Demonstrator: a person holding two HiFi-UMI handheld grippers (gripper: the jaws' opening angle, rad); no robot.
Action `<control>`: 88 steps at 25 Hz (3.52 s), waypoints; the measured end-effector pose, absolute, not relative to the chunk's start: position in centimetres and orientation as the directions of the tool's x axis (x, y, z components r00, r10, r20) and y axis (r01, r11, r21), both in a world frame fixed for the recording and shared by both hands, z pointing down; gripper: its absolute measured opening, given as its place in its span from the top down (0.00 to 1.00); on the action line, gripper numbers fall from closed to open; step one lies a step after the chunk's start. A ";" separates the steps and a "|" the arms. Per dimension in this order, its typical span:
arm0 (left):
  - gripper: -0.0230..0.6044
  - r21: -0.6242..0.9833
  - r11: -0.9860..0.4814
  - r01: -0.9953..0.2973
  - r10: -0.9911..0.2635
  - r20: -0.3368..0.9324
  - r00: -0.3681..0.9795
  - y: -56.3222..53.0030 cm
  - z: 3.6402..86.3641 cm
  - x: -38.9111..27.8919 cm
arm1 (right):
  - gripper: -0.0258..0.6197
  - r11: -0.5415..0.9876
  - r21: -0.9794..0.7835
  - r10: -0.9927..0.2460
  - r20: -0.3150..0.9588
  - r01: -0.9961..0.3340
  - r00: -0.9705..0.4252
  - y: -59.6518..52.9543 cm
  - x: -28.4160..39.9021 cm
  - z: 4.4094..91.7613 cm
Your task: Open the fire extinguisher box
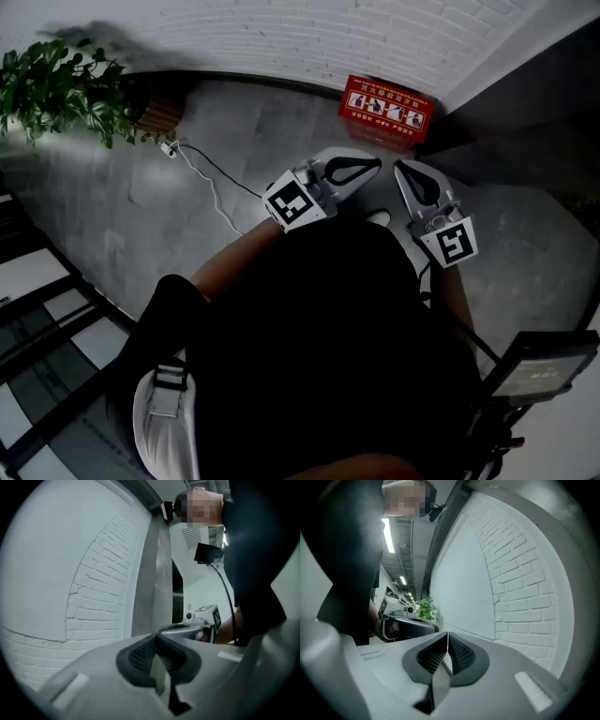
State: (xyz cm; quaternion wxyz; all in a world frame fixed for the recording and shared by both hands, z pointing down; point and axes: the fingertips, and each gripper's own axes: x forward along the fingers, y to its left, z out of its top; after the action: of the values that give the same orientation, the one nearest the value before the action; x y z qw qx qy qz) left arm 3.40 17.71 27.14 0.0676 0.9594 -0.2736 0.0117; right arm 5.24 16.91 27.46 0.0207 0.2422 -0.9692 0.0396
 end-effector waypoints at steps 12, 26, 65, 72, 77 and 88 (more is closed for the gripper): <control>0.96 0.160 -0.802 -0.575 -0.572 0.067 0.817 15.2 29.0 2.5 | 0.94 0.895 -0.119 -0.417 0.115 -0.430 -0.901 14.5 4.8 30.1; 0.96 0.193 -0.859 -0.475 -0.478 0.032 0.878 1.3 31.3 -5.8 | 0.94 0.838 -0.106 -0.510 0.197 -0.535 -0.838 1.0 -2.8 31.3; 0.96 0.388 -0.735 -0.557 -0.442 0.350 0.826 -0.8 63.1 2.8 | 0.66 -0.327 -0.903 -0.671 0.431 -0.280 -0.603 -1.4 8.6 88.1; 0.96 0.422 -0.726 -0.543 -0.414 0.362 0.835 -0.2 63.3 2.7 | 0.69 -0.312 -0.906 -0.683 0.424 -0.287 -0.595 -2.4 8.6 89.0; 0.96 0.418 -0.730 -0.541 -0.411 0.365 0.836 -0.1 63.3 2.5 | 0.75 -0.324 -0.901 -0.692 0.434 -0.289 -0.576 -2.3 9.3 89.2; 0.96 0.370 -0.757 -0.538 -0.466 0.270 0.843 -5.1 55.8 2.2 | 0.79 -0.364 -0.892 -0.678 0.450 -0.267 -0.581 -6.2 9.7 78.4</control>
State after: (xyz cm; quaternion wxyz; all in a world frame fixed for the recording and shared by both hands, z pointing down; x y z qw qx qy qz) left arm 2.19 -5.12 55.75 0.2216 0.9339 -0.2686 0.0809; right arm 9.68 -6.24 78.43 -0.1463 0.4338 -0.5446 0.7028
